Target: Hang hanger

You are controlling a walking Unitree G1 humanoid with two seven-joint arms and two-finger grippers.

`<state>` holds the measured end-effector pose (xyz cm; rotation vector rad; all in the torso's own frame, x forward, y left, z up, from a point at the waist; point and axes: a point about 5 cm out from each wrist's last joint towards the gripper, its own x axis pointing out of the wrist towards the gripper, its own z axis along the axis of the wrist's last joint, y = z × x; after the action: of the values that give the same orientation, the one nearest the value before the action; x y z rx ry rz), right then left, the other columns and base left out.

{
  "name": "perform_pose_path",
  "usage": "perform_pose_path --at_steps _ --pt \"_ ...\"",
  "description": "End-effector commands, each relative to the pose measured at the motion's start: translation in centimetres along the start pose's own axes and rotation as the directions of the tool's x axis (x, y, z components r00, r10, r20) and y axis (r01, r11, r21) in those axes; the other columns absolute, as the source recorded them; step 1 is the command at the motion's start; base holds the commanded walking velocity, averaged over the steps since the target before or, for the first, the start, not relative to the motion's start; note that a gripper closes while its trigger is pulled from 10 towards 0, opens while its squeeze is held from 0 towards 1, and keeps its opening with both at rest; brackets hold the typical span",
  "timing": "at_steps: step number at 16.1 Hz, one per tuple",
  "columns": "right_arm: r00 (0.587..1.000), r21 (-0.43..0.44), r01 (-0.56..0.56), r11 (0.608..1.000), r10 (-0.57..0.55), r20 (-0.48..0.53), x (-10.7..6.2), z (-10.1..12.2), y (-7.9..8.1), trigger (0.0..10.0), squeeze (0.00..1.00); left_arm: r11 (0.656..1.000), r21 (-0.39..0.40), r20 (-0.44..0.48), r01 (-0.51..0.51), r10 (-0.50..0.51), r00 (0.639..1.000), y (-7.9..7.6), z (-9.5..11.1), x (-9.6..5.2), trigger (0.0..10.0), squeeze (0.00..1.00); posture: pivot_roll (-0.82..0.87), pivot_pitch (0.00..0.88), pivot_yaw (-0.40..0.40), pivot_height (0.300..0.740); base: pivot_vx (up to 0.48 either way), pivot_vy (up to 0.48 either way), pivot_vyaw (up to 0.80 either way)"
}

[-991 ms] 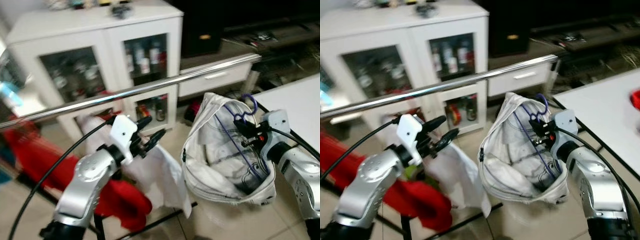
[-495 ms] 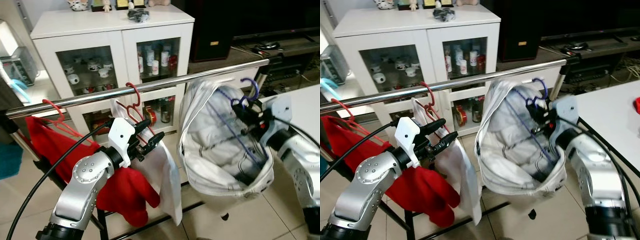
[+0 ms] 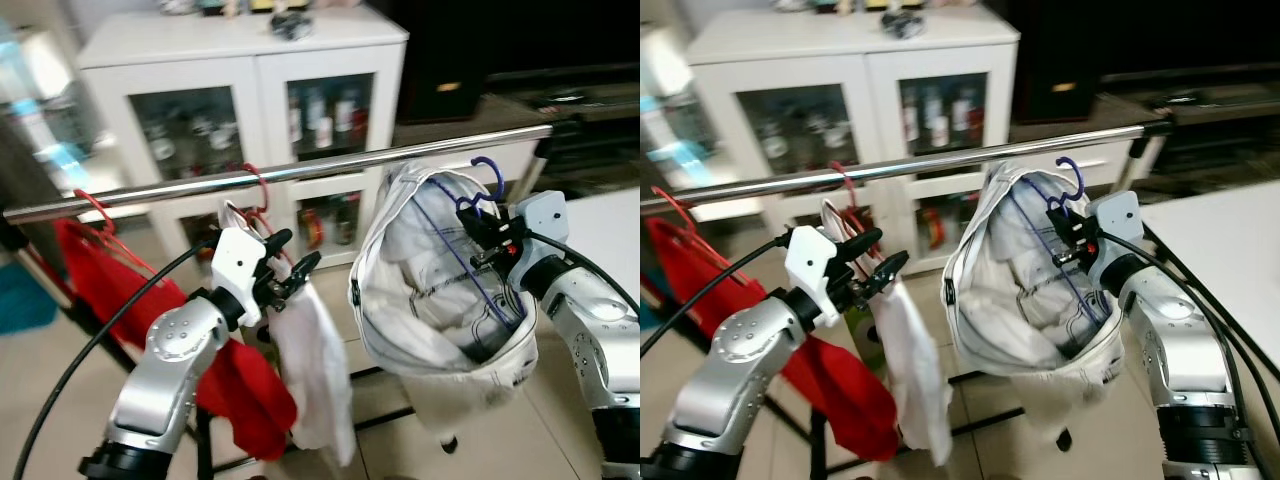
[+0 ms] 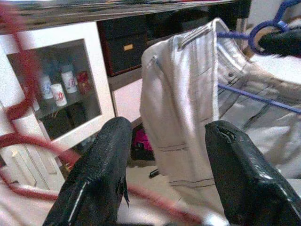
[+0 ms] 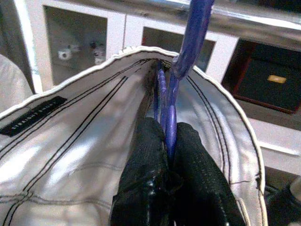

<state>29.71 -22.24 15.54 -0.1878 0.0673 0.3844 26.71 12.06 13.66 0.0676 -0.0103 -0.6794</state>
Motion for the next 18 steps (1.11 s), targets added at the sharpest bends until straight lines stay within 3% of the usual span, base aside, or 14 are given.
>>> perform_pose_path --at_steps 1,3,7,13,18 --pt "0.997 -0.026 0.021 0.999 -0.019 0.07 0.0 1.6 -0.5 10.0 0.0 1.0 0.011 -0.014 -0.002 0.002 1.0 0.1 0.0 0.0 10.0 0.0 -0.15 0.0 0.036 0.74 0.0 -0.48 0.8" --pt "0.998 -0.057 0.016 0.998 -0.013 0.061 -0.4 1.5 -0.6 10.0 0.0 1.0 0.013 -0.008 0.023 -0.023 1.0 -0.3 -0.1 0.1 10.0 0.0 -0.15 0.0 0.034 0.74 0.0 -0.39 0.8" --pt "0.995 -0.066 -0.082 0.994 0.085 0.053 -0.8 1.5 0.8 10.0 0.0 0.999 -0.012 -0.005 0.044 -0.044 0.999 -0.8 -0.2 -0.1 10.0 0.0 -0.15 0.0 0.02 0.74 0.0 0.0 0.0" --pt "0.991 -0.015 -0.061 0.998 0.062 0.118 -0.8 2.1 1.4 10.0 0.0 0.992 -0.007 -0.03 0.126 -0.126 0.992 -0.5 -0.3 -0.8 10.0 0.0 -0.14 0.0 0.032 0.74 0.0 0.0 0.0" --pt "0.984 -0.015 -0.031 0.999 0.033 0.173 -0.2 3.5 0.9 10.0 0.0 0.973 -0.019 -0.022 0.232 -0.232 0.972 -1.3 -0.1 -1.0 10.0 0.0 -0.14 0.0 0.039 0.74 0.0 0.0 0.0"
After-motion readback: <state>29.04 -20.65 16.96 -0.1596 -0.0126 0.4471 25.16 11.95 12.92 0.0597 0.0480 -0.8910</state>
